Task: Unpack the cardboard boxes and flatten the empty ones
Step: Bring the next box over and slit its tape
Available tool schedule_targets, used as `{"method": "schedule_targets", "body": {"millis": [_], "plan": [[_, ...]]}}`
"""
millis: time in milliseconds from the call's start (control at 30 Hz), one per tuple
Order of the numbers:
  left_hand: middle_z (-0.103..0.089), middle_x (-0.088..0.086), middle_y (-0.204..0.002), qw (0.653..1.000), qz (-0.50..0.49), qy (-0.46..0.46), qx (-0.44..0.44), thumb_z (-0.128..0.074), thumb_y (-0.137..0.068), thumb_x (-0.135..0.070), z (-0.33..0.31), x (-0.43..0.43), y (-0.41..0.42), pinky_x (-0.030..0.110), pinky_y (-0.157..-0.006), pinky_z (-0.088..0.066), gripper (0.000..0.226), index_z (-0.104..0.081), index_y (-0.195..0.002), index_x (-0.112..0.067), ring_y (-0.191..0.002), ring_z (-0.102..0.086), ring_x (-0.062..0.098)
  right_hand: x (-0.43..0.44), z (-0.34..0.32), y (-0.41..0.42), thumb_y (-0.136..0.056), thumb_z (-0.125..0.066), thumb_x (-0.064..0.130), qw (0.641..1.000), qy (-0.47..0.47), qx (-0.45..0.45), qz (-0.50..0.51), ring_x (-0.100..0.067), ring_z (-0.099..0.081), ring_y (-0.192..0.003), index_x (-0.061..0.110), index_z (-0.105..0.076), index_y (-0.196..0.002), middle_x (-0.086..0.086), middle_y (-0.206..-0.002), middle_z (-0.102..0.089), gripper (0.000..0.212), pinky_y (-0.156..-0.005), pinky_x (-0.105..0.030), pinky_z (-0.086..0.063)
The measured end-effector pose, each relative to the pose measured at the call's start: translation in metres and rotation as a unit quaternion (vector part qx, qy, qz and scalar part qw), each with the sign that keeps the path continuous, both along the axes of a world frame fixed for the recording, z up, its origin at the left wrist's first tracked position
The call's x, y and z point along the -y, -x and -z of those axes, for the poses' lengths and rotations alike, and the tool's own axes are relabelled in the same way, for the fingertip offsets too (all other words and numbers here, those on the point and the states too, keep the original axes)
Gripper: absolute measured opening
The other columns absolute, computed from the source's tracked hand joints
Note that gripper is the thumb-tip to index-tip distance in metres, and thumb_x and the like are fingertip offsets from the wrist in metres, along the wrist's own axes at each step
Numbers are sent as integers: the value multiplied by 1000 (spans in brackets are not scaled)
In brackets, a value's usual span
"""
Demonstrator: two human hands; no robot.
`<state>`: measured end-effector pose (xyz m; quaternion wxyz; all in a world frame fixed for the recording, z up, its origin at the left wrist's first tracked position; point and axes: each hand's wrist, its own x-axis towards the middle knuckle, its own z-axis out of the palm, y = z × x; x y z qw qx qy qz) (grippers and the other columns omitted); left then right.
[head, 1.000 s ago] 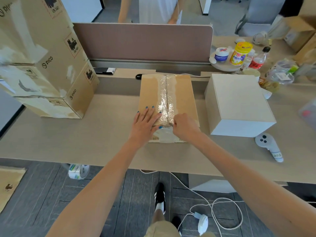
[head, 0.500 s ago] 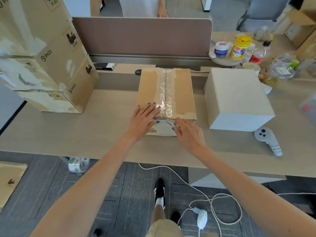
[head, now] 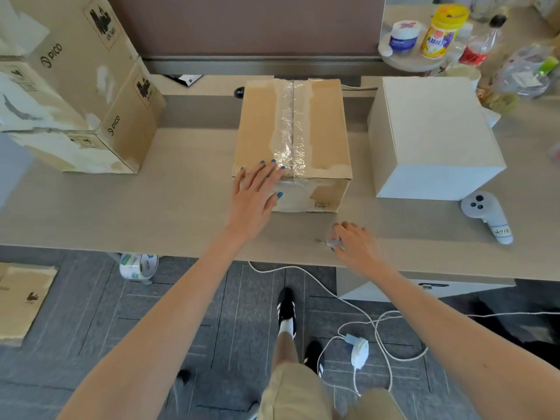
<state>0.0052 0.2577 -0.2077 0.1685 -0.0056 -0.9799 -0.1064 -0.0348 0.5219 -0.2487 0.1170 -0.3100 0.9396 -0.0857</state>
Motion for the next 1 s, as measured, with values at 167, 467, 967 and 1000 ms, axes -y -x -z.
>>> {"method": "schedule_targets", "body": {"millis": [167, 467, 967, 1000], "plan": [[-37, -3, -157, 1000, -5, 19, -12, -39, -97, -30, 6, -1, -1, 45, -121, -13, 53, -38, -150, -25, -147, -28, 19, -16, 22, -10, -91, -56, 18, 1000, -23, 5, -8, -24, -50, -106, 14, -53, -121, -4, -115, -54, 31, -77, -32, -36], [-36, -1, -157, 999, -7, 26, -29, -47, -100, -25, 10, -3, -1, 46, -121, -14, 52, -36, -151, -23, -147, -28, 21, -24, 21, -9, -89, -61, 17, 1000, -20, 8, 1, -23, -50, -109, 14, -54, -119, -3, -118, -53, 31, -85, -33, -36], [-54, 5, -124, 992, -103, -77, -3, -49, -95, -23, -38, -17, 36, 54, -109, -27, 28, -56, -121, -15, -115, -49, 32, 43, -81, 38, -89, -63, 17, 951, 239, -181, 71, -22, -50, -78, 9, -49, -94, -2, -94, -50, 16, -63, -29, -38], [-50, 6, -133, 990, -119, -76, 28, -50, -95, -25, -40, -17, 41, 55, -111, -24, 31, -54, -125, -15, -123, -44, 33, 48, -84, 44, -89, -62, 19, 949, 241, -188, 78, -22, -49, -79, 10, -50, -95, -2, -95, -50, 17, -64, -30, -40]]}}
